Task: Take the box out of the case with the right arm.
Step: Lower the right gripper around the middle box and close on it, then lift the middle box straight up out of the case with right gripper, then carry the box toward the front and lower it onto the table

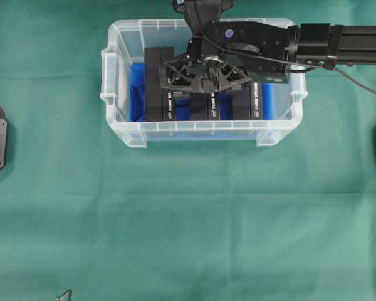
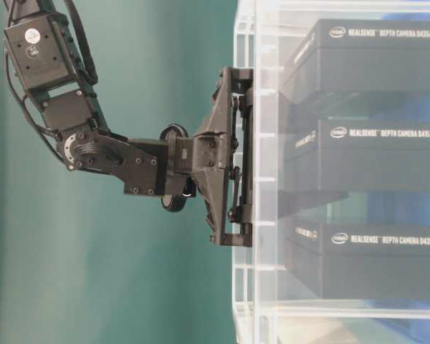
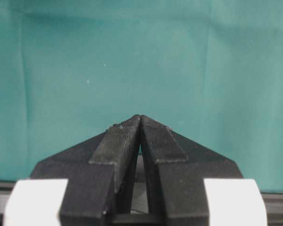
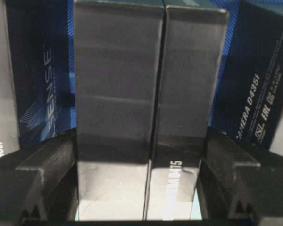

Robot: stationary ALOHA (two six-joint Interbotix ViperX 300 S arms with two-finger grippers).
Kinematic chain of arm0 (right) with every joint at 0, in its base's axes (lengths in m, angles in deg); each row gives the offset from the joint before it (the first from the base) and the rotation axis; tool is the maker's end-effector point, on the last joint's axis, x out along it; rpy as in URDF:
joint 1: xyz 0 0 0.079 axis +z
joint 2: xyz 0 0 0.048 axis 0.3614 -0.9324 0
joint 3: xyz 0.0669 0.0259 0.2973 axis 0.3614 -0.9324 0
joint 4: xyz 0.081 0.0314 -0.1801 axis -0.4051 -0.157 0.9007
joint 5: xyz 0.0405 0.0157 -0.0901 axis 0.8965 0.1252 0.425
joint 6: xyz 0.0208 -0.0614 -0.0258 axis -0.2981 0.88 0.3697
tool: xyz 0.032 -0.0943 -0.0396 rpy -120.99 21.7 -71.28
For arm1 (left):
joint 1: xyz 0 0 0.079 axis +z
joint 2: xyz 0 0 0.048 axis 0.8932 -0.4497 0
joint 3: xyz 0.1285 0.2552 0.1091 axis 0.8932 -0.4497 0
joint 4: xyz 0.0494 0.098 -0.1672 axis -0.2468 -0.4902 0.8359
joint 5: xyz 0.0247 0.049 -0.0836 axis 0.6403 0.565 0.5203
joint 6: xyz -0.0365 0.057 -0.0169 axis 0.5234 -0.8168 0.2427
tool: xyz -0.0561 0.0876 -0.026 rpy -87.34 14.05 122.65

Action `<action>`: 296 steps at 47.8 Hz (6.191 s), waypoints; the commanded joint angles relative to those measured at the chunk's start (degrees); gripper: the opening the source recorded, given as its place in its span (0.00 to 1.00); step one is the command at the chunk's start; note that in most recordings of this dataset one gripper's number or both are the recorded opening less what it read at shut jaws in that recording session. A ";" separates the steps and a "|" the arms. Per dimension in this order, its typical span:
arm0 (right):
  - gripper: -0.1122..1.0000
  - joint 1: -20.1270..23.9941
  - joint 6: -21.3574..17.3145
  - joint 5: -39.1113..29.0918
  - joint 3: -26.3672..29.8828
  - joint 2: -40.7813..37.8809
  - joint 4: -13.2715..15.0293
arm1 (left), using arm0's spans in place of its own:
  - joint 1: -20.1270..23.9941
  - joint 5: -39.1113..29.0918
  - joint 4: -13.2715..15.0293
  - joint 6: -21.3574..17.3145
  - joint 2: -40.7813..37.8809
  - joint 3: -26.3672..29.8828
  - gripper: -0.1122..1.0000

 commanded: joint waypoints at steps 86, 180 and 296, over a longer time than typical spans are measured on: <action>0.69 0.70 0.00 -34.10 31.46 4.83 4.39 | -0.35 0.26 -0.09 -0.09 -0.09 1.49 0.12; 0.69 0.88 0.00 -34.01 31.46 4.83 4.48 | -0.18 0.26 -0.09 -0.09 -0.09 1.49 0.12; 0.69 25.93 -24.52 -37.79 31.20 3.87 4.57 | -0.18 0.26 -0.09 0.00 0.35 1.32 0.12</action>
